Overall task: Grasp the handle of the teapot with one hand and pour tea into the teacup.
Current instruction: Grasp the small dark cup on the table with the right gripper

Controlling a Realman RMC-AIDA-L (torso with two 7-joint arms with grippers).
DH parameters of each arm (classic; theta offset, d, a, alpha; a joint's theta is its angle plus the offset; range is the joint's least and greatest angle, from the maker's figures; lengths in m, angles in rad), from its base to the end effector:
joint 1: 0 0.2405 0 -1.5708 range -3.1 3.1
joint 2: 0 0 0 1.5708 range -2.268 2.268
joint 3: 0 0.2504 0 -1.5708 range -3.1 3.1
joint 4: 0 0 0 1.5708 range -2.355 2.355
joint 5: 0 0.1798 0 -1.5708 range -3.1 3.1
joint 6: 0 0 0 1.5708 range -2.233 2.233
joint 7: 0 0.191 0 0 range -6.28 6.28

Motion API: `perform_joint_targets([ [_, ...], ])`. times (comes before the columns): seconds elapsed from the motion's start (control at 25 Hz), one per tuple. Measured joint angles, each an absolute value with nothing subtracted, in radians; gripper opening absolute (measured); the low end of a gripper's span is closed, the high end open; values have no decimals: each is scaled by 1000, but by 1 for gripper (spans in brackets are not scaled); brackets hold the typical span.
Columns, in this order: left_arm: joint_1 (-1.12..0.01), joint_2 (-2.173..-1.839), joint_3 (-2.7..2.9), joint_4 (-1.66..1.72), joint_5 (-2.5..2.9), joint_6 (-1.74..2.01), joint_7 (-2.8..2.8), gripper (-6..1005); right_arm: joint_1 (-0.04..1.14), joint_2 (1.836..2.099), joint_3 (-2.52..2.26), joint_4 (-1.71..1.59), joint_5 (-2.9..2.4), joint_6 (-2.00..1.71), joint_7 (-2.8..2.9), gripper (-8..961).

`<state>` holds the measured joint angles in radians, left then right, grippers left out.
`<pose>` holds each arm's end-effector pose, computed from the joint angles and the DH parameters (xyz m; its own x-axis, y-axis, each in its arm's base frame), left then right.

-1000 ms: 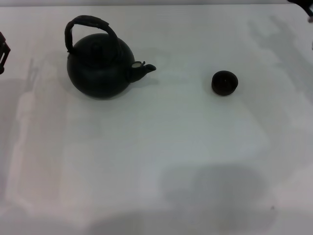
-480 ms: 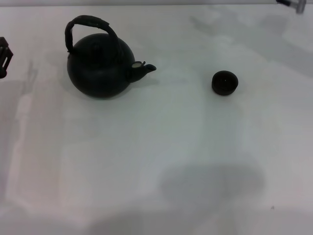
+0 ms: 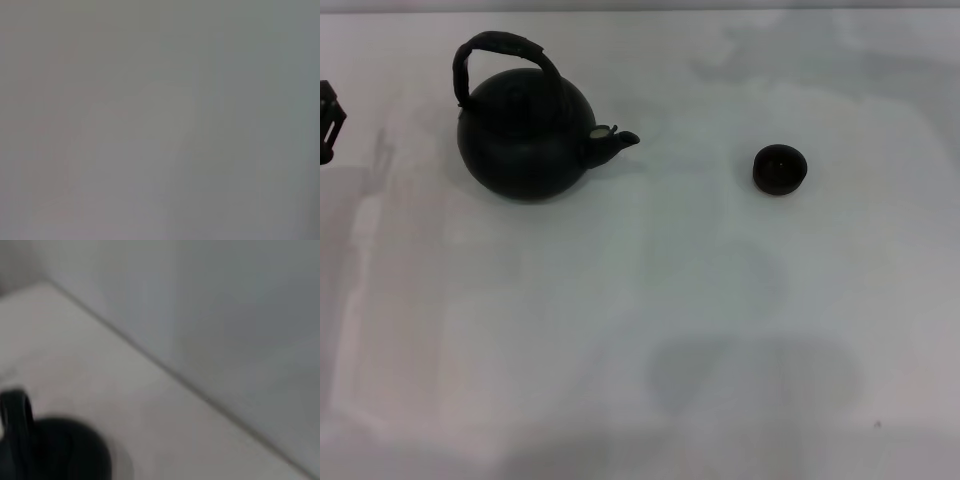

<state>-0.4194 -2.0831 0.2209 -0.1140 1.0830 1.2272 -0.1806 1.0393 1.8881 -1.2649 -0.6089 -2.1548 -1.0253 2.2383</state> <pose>-0.3408 0.3351 0.0114 0.6624 0.0276 0.7486 0.7484 0.0202 -0.6629 0.1333 0.4688 -0.0240 0.8510 -0.5045 -0.1455 -0.5131 -0.7401 -0.4347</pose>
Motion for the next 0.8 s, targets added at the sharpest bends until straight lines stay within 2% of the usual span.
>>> perform_joint_targets([
  [0.2, -425, -2082, 221, -113, 1083, 1227, -179, 825, 1091, 1906, -1265, -605, -2329, -1147, 2316, 834],
  [0.44, -430, -2082, 221, -110, 1083, 1227, -178, 825, 1090, 1971, -1263, -595, -2475, -1142, 2364, 831],
  [0.56, -431, -2082, 221, -110, 1083, 1227, -178, 825, 1087, 1993, -1266, -572, -2499, -1113, 2369, 830],
  [0.8, -435, -2082, 217, -109, 1082, 1227, -183, 824, 1088, 2011, -1271, -472, -2528, -1053, 2371, 828],
])
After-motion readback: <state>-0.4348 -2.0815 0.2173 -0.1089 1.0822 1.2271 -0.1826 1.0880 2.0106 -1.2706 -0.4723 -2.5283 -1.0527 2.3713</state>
